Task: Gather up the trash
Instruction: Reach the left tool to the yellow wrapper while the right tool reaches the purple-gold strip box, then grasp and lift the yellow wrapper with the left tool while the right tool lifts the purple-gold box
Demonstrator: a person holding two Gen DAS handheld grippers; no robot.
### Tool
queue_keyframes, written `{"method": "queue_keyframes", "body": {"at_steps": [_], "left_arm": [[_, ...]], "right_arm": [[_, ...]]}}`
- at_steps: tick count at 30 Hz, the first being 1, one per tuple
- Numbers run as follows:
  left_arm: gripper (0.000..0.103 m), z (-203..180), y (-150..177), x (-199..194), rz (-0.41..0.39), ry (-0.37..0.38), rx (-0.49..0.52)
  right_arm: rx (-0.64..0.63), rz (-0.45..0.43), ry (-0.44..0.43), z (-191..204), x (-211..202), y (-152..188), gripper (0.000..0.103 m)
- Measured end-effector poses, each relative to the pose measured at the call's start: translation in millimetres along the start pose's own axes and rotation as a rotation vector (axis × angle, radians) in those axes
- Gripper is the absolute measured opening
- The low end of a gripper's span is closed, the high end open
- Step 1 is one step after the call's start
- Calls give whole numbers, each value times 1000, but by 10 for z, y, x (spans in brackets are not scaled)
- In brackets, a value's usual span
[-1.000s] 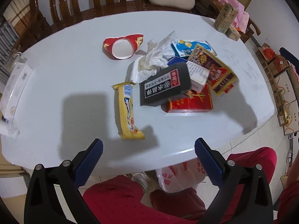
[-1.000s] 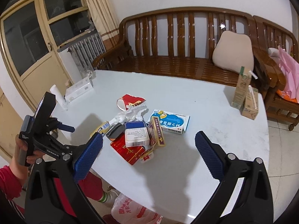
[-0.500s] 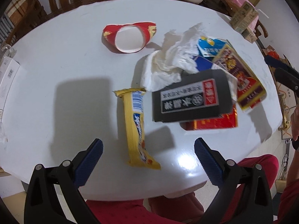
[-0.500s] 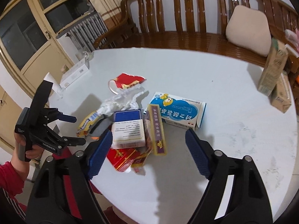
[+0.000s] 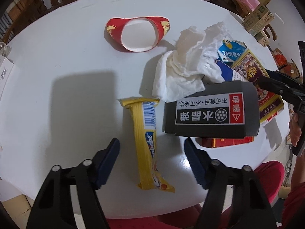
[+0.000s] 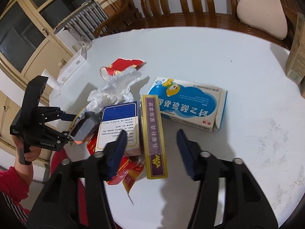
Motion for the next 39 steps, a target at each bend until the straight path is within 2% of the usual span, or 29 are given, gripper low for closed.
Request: {"method": "queue_keyframes", "body": {"at_steps": [2,5,11,12,13,16,22,31,39], "left_arm": [[58,-15,-26,7,-2,-7,8],[52,-5,-46,-3,-7,-9,4],[33,-26,-88,28,9,-80,35],[27,-50,-108,48,10,-88,37],[22,-63,-119,58,11,-92,36],[16,-65,-107,54,13,-52,13],[15,-65,-86,38,-2,-30,-14],[12,-73,-31,-94,-31,-9,-35],[12,-103,-37,-292,-63,-13,-44]], "right_arm": [[6,14,-9,-11,46,14,40],[9,31,-16,0,101,39,23],[-7,27,4,48,89,71,20],[-8,28,7,61,86,79,20],[-9,28,14,60,84,84,20],[2,31,37,52,61,108,19],[30,6,112,1,-90,85,19],[-10,-46,227,30,-366,102,19],[1,-92,252,70,-609,94,19]]}}
Point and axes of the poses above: each gripper's, at about its wrist camera, not at the fingertips, and x roughly the way its jaws point, z to its left, y to its underside, the point moved 7 cm from there along x, roughly the way its jaws point, and after that the axes turned 9 degrees about y, right-handed, at the moved point
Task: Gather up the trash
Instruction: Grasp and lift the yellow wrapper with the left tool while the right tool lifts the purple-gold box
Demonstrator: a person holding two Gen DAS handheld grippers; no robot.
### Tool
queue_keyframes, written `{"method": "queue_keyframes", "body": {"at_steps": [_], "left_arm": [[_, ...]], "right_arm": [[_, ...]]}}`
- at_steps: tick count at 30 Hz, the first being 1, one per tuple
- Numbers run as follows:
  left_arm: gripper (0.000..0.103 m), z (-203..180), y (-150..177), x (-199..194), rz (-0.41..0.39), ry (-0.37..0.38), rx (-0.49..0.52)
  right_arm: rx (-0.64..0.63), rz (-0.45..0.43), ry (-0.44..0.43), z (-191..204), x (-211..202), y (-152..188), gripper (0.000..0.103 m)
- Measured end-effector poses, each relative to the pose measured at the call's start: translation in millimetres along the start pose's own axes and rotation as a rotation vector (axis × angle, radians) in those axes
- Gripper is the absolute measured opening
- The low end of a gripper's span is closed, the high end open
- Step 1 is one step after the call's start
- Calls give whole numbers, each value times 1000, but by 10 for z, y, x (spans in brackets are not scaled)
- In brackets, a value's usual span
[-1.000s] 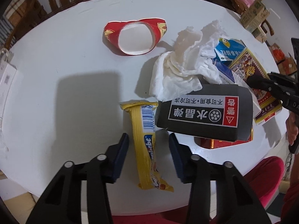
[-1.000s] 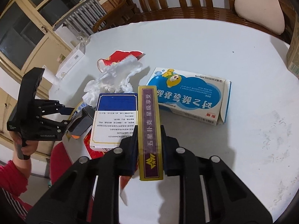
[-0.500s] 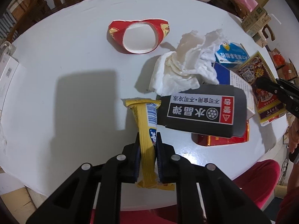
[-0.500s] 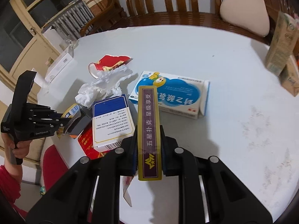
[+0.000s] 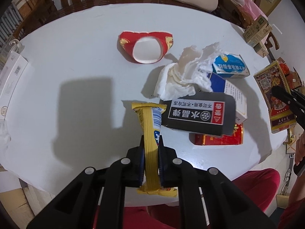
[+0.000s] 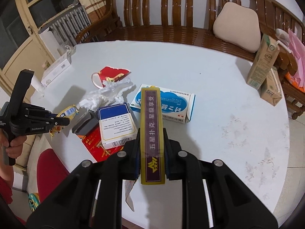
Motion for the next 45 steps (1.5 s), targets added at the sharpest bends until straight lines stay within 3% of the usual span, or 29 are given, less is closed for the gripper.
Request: {"method": "queue_keyframes", "body": {"at_steps": [8,20,32,45], "left_arm": [[12,-167,17,-417,-87,-17,39],[12,-591,288,-1013,-199,-26,146],[12,-1036,717,-1235,-236,-9,239],[12,-1325,1172,-1220,-247,21,294]], "right_arm": [[5,-75,26,41,-405,-51,19],[-38,-223,58,337,-1367,66,19],[-71,-309,85,591,-1977,402,19],[-105,-336,87,878,-2200,784,19]]}}
Point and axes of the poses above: each gripper's, at about its wrist camera, not at the fingertips, and x roughly the way its jaws point, z to its left, y to its underside, the point moved 7 cm from there along x, roughly the way its jaws point, and after that the axes turned 9 degrees about y, right-handed, at the moved point
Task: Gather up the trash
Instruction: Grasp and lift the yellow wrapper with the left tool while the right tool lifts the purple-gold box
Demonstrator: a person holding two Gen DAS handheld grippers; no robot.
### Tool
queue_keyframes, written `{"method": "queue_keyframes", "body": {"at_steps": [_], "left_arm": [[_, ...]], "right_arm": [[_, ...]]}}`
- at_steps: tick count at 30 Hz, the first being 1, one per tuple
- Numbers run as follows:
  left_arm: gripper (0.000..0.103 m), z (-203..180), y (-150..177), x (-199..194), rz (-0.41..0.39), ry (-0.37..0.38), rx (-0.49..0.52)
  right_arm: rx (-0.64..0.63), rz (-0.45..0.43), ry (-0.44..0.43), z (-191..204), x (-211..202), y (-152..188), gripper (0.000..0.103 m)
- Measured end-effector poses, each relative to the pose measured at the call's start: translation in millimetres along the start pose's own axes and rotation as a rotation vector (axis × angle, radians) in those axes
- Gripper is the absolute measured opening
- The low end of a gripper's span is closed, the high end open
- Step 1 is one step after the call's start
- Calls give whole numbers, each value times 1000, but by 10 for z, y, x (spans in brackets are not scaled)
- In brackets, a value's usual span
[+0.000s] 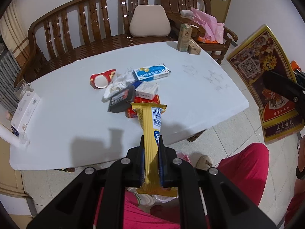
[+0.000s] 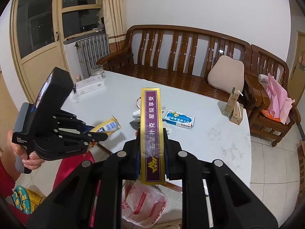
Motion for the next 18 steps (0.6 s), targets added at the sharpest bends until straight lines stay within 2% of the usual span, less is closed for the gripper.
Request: {"method": "queue_keyframes", "body": {"at_steps": [8,18], "left_arm": [[12,-146,209,54,11,17,15],[12,-296,419,131,20,32,37]], "right_arm": [[-12,-5,-11,172,-173,191,19],[1,19,-16,232,-150,416,19]]}}
Point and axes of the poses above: each gripper's, at about its wrist camera, not at the fingertips, and x roughly the way its jaws point, z to its left, y to its underside, the point moved 7 cm from there along x, roughly the way its jaws point, and after that the axes turned 9 degrees about y, right-handed, at the moved point
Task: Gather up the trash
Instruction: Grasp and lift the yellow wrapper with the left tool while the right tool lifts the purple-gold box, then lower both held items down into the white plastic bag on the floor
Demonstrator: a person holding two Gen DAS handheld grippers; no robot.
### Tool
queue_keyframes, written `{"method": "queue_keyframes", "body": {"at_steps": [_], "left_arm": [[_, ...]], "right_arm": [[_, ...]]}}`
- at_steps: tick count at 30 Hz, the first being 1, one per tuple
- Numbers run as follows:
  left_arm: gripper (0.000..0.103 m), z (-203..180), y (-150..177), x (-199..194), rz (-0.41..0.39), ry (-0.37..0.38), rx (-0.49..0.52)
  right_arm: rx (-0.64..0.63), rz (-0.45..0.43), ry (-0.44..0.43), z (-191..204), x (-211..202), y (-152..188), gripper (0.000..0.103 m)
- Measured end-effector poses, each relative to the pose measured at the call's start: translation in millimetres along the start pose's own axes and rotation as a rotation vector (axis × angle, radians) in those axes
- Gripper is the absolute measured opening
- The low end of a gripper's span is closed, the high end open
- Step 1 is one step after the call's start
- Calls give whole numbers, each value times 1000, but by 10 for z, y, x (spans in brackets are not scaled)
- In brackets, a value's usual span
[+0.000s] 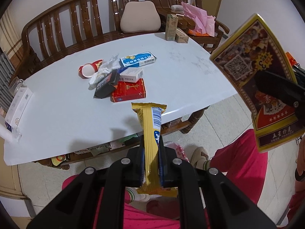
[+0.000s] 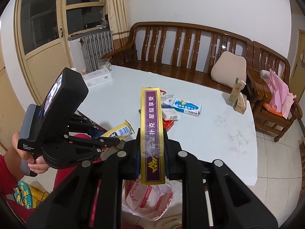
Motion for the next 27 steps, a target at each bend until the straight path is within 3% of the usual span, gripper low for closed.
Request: {"method": "queue_keyframes", "body": {"at_steps": [15,27], "left_arm": [[12,-110,353,403,76,44,-4],[12,-5,600,779,119,47,-46]], "right_arm": [[15,62,18,110,148,429,19],[43,171,15,171,551,928,19]]}}
Point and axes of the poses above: each gripper's, at about its wrist camera, not at the fingertips, and x roughly the way its jaws point, z to its left, y to its underside, the point moved 7 cm from there along x, roughly the way its jaws point, and after that the axes turned 9 degrees about y, right-handed, at the moved point
